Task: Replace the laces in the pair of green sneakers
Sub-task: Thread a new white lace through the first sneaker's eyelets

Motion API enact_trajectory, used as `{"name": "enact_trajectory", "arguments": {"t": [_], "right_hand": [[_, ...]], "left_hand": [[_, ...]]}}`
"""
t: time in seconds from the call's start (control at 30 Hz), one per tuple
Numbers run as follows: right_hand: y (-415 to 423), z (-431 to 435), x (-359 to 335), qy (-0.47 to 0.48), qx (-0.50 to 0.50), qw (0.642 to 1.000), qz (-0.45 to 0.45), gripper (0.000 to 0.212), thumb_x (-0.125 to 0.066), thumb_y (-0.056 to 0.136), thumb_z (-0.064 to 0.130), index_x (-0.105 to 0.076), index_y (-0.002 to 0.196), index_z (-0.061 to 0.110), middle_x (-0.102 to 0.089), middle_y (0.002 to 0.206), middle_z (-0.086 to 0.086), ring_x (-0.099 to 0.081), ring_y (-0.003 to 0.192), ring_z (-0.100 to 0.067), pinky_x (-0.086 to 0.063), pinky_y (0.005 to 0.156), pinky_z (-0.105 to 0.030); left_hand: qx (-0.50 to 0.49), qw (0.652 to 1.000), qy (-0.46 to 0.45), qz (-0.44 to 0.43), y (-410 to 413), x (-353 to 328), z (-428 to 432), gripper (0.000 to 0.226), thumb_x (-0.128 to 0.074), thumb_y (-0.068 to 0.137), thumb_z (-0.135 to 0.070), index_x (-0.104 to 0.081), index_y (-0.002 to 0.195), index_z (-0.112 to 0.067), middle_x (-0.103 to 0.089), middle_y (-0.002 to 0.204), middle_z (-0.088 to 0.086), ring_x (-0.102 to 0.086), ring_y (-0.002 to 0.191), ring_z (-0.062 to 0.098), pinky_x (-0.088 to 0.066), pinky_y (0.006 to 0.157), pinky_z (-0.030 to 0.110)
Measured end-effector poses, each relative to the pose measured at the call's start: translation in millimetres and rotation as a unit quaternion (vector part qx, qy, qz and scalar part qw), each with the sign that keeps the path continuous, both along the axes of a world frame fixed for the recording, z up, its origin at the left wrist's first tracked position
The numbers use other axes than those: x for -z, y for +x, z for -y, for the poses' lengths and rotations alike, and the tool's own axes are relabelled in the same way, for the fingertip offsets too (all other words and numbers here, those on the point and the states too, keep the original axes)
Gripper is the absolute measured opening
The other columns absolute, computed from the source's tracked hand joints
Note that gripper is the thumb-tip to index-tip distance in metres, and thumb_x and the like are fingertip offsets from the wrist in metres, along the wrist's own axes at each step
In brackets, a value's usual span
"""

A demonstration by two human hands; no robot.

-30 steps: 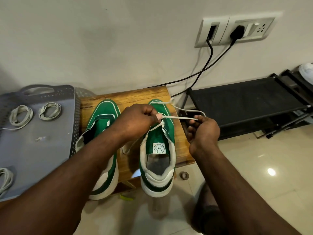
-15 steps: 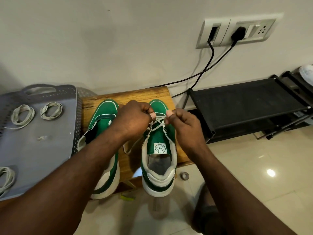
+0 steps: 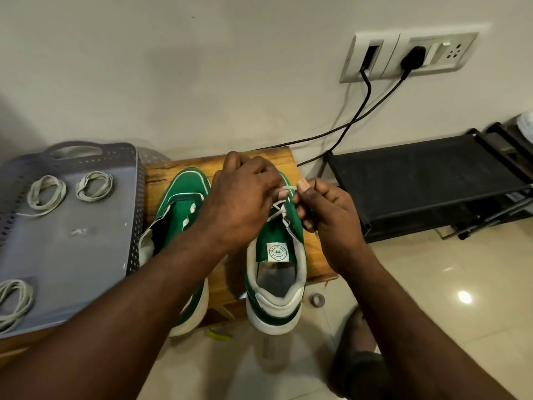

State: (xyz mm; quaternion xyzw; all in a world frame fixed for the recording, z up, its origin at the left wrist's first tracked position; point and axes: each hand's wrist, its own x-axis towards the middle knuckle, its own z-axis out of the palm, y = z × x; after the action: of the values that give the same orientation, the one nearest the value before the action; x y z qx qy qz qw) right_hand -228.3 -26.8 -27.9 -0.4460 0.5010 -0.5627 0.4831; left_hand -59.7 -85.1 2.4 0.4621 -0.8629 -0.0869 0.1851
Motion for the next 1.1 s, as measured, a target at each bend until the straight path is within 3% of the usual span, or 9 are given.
{"name": "enact_trajectory", "arguments": {"t": [0.17,0.27,0.37,0.5,0.6,0.7,0.8,1.0,1.1], "right_hand": [[-10.3,-1.4,0.5,0.011,0.019,0.999,0.024,0.028,-0.055,0.105,0.026,-0.065,0.088,0.006,-0.054,0.066,0.0,-0.042,0.057,-0.011,-0.037,0.052,-0.02],[-7.0,-1.8,1.4,0.02,0.015,1.0,0.001,0.028,-0.051,0.109,0.017,-0.064,0.087,0.006,-0.055,0.065,0.001,-0.044,0.056,-0.009,-0.038,0.053,-0.019],[-0.3,-2.6,2.3,0.016,-0.009,0.999,-0.036,0.027,-0.051,0.109,0.016,-0.066,0.091,0.004,-0.057,0.067,-0.001,-0.047,0.058,-0.007,-0.04,0.055,-0.017],[-2.9,-2.8,-0.3,0.015,-0.007,0.999,-0.032,0.027,-0.051,0.109,0.015,-0.067,0.089,0.007,-0.058,0.067,0.0,-0.047,0.057,-0.006,-0.039,0.055,-0.016],[-8.9,-2.7,0.1,0.021,0.007,1.0,-0.019,0.028,-0.051,0.109,0.014,-0.067,0.086,0.008,-0.057,0.066,0.0,-0.045,0.055,-0.007,-0.038,0.053,-0.017],[-4.2,-3.4,2.9,0.028,-0.013,0.999,-0.038,0.028,-0.05,0.109,0.014,-0.067,0.09,0.003,-0.058,0.067,0.0,-0.047,0.056,-0.005,-0.039,0.054,-0.015],[1.9,-3.0,4.2,0.037,-0.03,0.998,-0.044,0.029,-0.051,0.11,0.017,-0.066,0.096,-0.003,-0.059,0.069,-0.002,-0.049,0.059,-0.007,-0.041,0.056,-0.015],[-9.5,-3.4,0.9,0.046,-0.01,0.998,-0.033,0.028,-0.048,0.11,0.014,-0.068,0.092,0.003,-0.06,0.067,-0.001,-0.046,0.056,-0.005,-0.038,0.054,-0.015],[-4.9,-4.0,3.0,0.051,-0.024,0.998,-0.04,0.028,-0.05,0.109,0.015,-0.068,0.091,0.003,-0.06,0.068,-0.003,-0.047,0.057,-0.006,-0.04,0.054,-0.015]], "left_hand": [[-0.123,0.988,0.007,0.094,29.2,0.7,21.2,0.025,-0.06,0.102,-0.04,-0.07,0.123,-0.031,-0.055,0.135,-0.009,-0.035,0.125,0.024,-0.034,0.089,0.042],[-0.035,0.998,0.014,0.051,20.4,-5.1,10.2,0.038,-0.06,0.099,-0.045,-0.06,0.137,-0.04,-0.049,0.146,-0.012,-0.032,0.135,0.025,-0.036,0.1,0.046],[0.044,0.995,-0.048,0.073,1.2,-8.2,-5.4,0.032,-0.052,0.098,-0.043,-0.069,0.125,-0.037,-0.061,0.135,-0.013,-0.04,0.127,0.024,-0.036,0.093,0.044],[-0.091,0.989,-0.039,0.111,16.4,-3.9,8.1,0.021,-0.062,0.1,-0.03,-0.073,0.118,-0.033,-0.066,0.126,-0.011,-0.042,0.119,0.022,-0.028,0.086,0.041],[-0.159,0.978,0.006,0.136,32.3,-1.9,19.3,0.027,-0.062,0.101,-0.032,-0.068,0.126,-0.033,-0.059,0.138,-0.003,-0.041,0.127,0.029,-0.037,0.092,0.047],[-0.032,0.998,0.02,0.05,21.6,-5.5,7.4,0.045,-0.062,0.099,-0.042,-0.054,0.144,-0.04,-0.051,0.146,-0.006,-0.038,0.136,0.026,-0.044,0.103,0.049],[0.062,0.995,-0.039,0.069,5.3,-5.1,-4.3,0.031,-0.057,0.098,-0.035,-0.069,0.127,-0.035,-0.063,0.133,-0.01,-0.044,0.123,0.023,-0.042,0.094,0.044],[-0.131,0.978,0.009,0.162,32.7,-3.6,20.1,0.02,-0.065,0.098,-0.035,-0.075,0.115,-0.03,-0.067,0.121,-0.005,-0.047,0.118,0.027,-0.043,0.093,0.048],[-0.095,0.986,0.049,0.129,28.5,-3.2,12.5,0.037,-0.064,0.098,-0.044,-0.064,0.134,-0.038,-0.057,0.141,-0.006,-0.041,0.133,0.027,-0.041,0.103,0.054]]}}
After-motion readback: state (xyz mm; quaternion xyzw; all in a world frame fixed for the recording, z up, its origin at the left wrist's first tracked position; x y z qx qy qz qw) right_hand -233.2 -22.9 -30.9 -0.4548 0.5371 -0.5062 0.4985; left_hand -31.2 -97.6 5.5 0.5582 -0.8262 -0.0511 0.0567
